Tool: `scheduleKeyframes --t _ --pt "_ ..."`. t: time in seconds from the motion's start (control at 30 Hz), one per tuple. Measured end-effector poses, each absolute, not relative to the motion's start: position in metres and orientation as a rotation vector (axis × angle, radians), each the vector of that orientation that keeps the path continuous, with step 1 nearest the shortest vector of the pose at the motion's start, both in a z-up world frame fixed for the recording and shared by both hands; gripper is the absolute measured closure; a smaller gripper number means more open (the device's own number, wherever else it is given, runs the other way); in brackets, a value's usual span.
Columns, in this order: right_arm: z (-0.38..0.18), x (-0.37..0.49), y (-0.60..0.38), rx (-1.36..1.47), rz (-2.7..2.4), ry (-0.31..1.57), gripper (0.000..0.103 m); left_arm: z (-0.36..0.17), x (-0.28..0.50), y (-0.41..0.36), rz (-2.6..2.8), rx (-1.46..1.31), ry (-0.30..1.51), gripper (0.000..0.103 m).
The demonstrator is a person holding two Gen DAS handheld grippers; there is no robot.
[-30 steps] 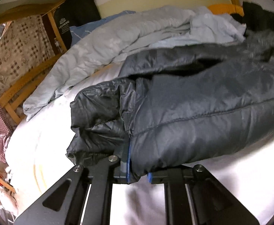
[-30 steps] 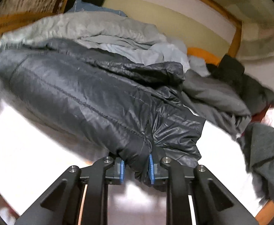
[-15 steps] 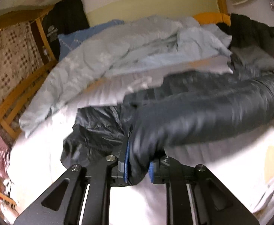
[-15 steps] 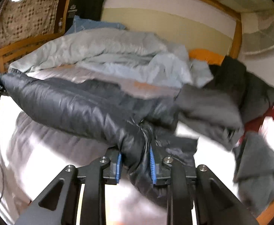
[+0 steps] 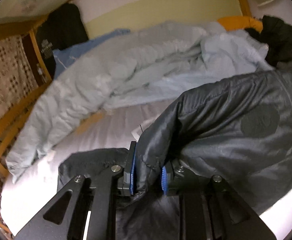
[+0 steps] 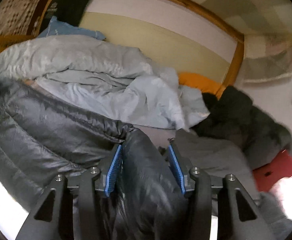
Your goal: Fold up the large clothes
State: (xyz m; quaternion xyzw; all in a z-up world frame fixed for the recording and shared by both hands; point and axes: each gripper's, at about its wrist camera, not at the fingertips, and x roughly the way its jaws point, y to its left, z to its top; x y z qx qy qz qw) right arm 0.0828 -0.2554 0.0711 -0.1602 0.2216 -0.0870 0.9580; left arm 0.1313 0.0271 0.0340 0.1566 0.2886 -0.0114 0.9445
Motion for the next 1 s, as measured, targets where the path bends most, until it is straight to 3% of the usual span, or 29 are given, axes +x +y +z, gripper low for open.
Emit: scheduleKeyframes --t 0.1,0.3,0.37,0.43,0.5,0.67,0.73,0.77,0.8,0.83,0.9,1.0 --pt "0.053 0.105 -0.269 -0.278 -0.207 0.424 0.036 0.013 0.148 0.026 -0.026 0.331 0.615 0.080" --pt "0.037 0.107 -0.290 -0.195 -0.182 0.384 0.035 0.002 0.148 0.030 -0.042 0.309 0.614 0.076" --pt "0.050 0.090 -0.298 -0.160 -0.200 0.320 0.026 0.015 0.132 0.039 -0.053 0.253 0.570 0.060" --pt "0.066 0.066 -0.306 -0.121 -0.201 0.260 0.021 0.031 0.113 0.050 -0.051 0.201 0.503 0.020" --pt "0.083 0.047 -0.313 -0.085 -0.174 0.230 0.021 0.048 0.095 0.060 -0.044 0.167 0.422 0.015" --pt "0.084 0.039 -0.321 0.088 0.215 0.414 0.022 0.064 0.095 0.081 -0.041 0.112 0.437 0.015" --pt "0.074 0.041 -0.318 0.081 0.199 0.420 0.037 0.058 0.108 0.091 -0.033 0.069 0.477 0.015" --pt "0.067 0.047 -0.314 0.027 0.144 0.431 0.057 0.054 0.116 0.095 -0.029 0.063 0.497 0.015" --pt "0.061 0.055 -0.313 -0.007 0.105 0.446 0.080 0.047 0.126 0.097 -0.004 0.081 0.524 0.025" --pt "0.053 0.065 -0.315 -0.021 0.071 0.467 0.086 0.037 0.137 0.100 0.038 0.108 0.564 0.046" --pt "0.036 0.088 -0.326 0.026 0.034 0.505 0.090 0.014 0.154 0.109 0.051 0.093 0.652 0.062" --pt "0.014 0.116 -0.338 0.096 0.031 0.538 0.090 -0.011 0.160 0.125 0.067 0.040 0.721 0.064"
